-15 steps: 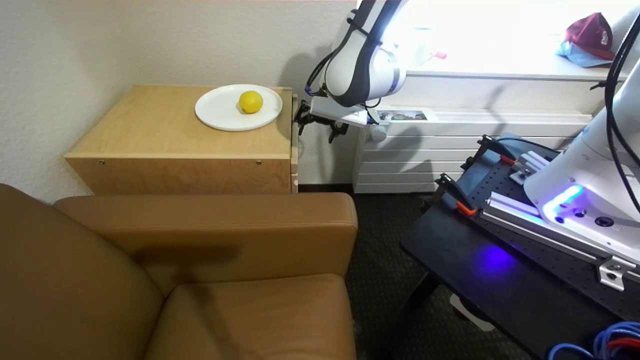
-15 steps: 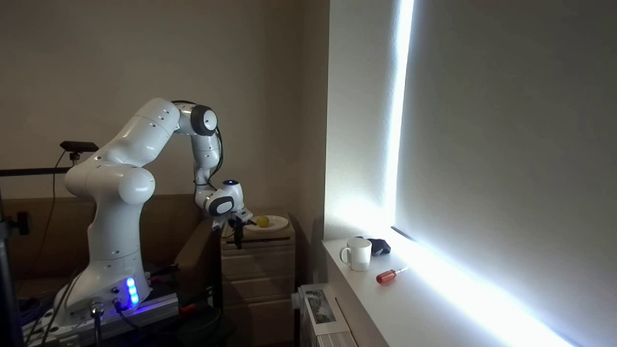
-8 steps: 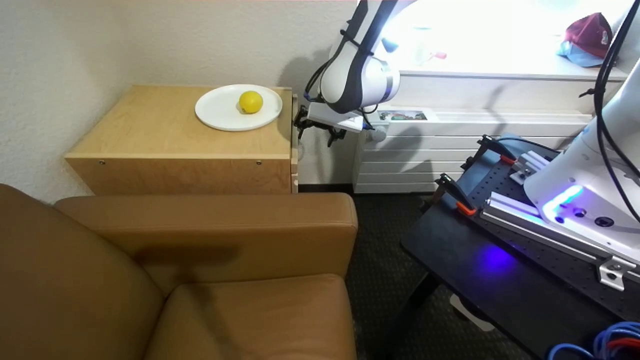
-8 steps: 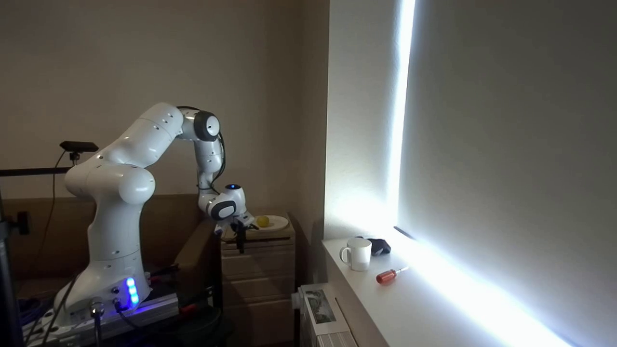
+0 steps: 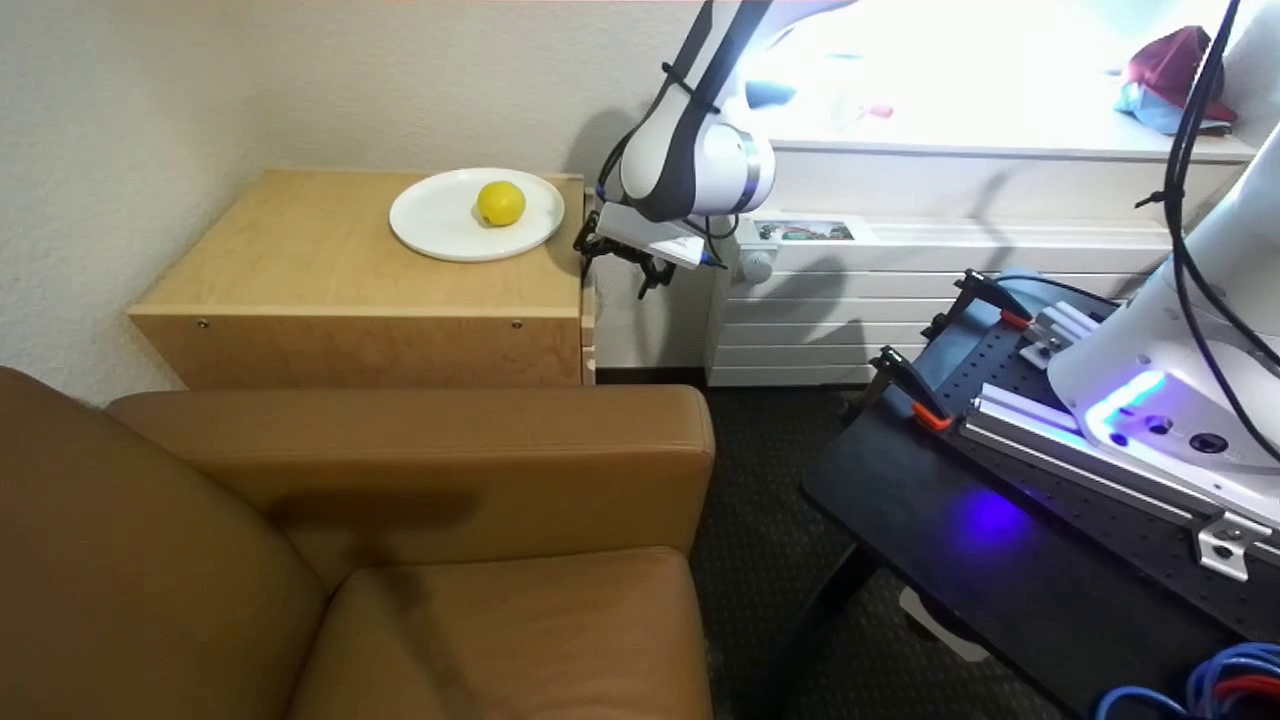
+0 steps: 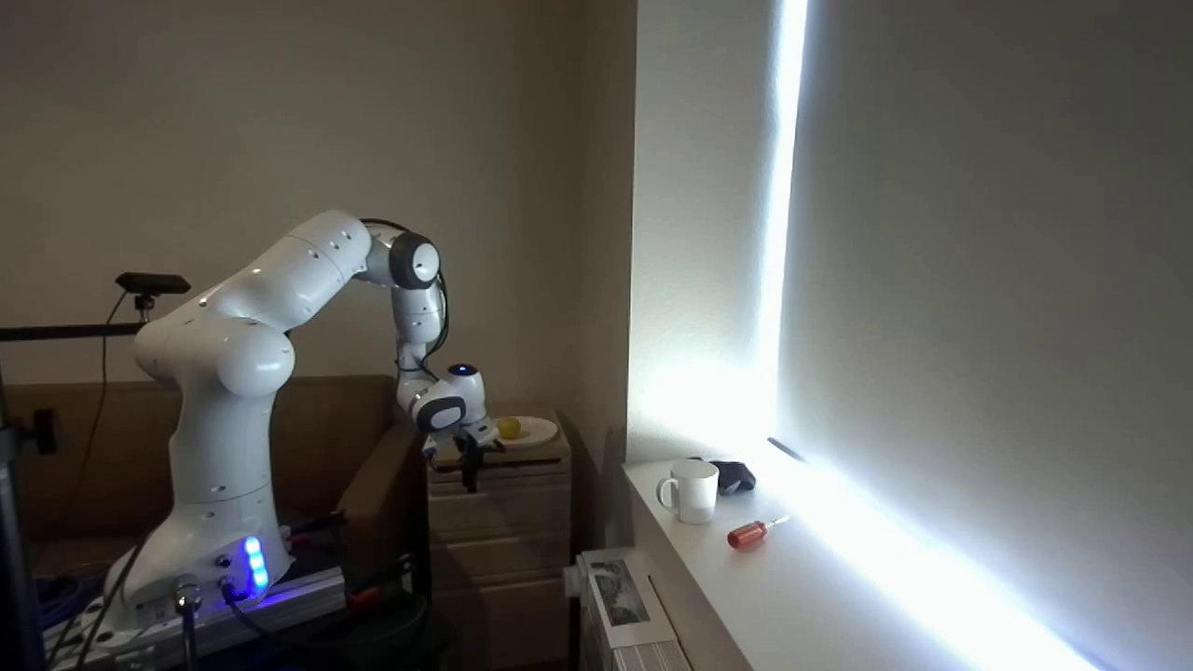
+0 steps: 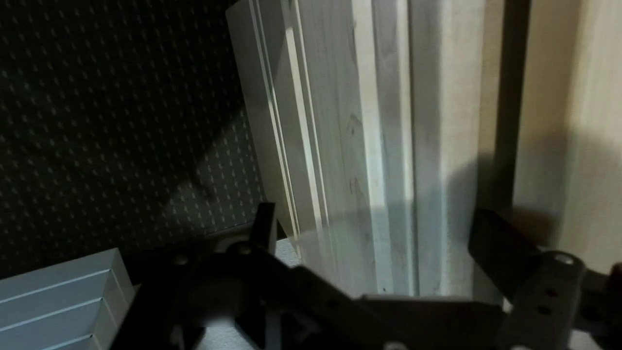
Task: Open the top drawer
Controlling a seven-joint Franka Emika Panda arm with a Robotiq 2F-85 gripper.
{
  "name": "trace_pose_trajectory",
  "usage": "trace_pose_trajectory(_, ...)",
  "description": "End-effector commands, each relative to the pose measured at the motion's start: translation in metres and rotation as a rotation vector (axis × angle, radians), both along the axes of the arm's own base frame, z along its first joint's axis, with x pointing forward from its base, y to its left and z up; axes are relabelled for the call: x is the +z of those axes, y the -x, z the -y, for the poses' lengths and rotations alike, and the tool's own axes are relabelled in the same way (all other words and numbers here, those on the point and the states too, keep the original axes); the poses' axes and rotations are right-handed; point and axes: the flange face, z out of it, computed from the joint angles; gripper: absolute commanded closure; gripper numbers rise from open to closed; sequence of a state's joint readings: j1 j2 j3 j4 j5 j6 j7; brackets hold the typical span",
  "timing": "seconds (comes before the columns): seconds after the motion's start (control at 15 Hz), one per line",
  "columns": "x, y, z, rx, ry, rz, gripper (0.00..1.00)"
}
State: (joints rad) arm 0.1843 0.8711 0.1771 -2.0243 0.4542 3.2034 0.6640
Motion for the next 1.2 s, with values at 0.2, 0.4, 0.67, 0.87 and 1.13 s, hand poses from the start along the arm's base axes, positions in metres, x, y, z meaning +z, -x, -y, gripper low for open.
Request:
trace_pose_trajectory(0.2, -0.011, -0.005, -0.014, 0.016, -0.05, -0.032, 0.0)
trace_pose_trajectory(0.4, -0.014, -0.003, -0.013, 0.034, -0.044, -0.031, 0.0)
trace_pose_trajectory(0.67, -0.022, -0.002, 0.0, 0.065, -0.013, -0.022, 0.0)
trace_pose_trajectory(0.87, -0.026, 0.001, -0.001, 0.085, 0.008, 0.001, 0.0)
trace_pose_trajectory(1.13, -0.024, 0.002, -0.015, 0.113, -0.019, 0.024, 0.0)
